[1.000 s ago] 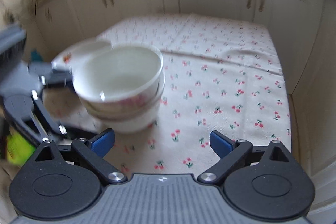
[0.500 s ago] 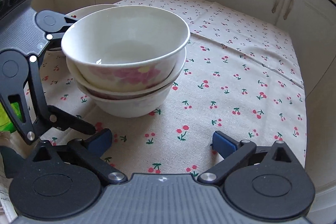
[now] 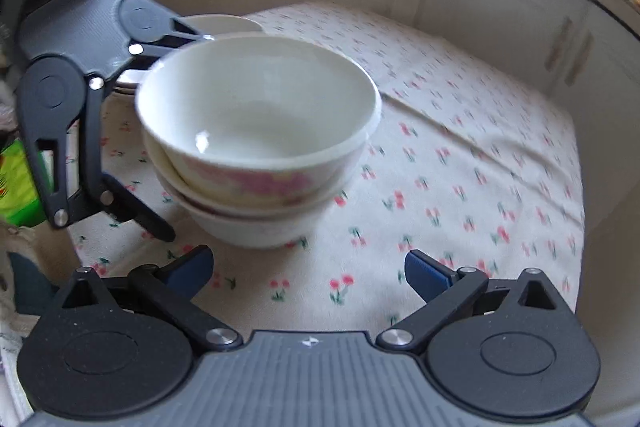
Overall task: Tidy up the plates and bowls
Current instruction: 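Grip the bowl-and-plate stack from opposite sides with both grippers, then lift the stack with both grippers and set it down at the cloth's end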
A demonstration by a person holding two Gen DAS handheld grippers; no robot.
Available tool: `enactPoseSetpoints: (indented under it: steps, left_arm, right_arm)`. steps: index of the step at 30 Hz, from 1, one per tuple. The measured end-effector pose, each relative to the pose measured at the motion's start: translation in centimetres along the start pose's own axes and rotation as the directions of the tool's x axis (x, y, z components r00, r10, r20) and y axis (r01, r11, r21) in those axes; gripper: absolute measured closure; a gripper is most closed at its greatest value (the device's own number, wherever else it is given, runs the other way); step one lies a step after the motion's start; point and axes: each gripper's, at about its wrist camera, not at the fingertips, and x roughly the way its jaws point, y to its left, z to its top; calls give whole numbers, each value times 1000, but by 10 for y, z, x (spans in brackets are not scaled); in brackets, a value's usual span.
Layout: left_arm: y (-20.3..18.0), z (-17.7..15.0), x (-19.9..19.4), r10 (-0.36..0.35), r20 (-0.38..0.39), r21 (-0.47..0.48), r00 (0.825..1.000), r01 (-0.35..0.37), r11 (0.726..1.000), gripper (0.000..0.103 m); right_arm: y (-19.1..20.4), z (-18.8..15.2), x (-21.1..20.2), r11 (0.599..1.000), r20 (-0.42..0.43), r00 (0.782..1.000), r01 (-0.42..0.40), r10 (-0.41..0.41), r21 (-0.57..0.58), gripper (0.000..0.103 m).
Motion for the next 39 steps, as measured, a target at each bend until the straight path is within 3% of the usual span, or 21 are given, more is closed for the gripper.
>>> enactPoseSetpoints:
  steps: [5,11,14,39]
  left_arm:
    - [9,4,-7,-36,13,51,999,35,998,4]
    - [11,9,-6,-105,26,131,994,101,986,9]
    - [14,10,-5,-142,25,144,990,137,980,19]
    - [28,18,4,-256,7,205,967,249,947,19]
  right_arm:
    - [10,14,4,987,-4,998,-69,69,-146,1]
    - [12,27,5,970,-27,993,-114,111,-216,4]
    - [10,31,4,966,-34,992,-124,120,-227,7]
    - [2,39,15,954,-108,979,-191,170,-231,13]
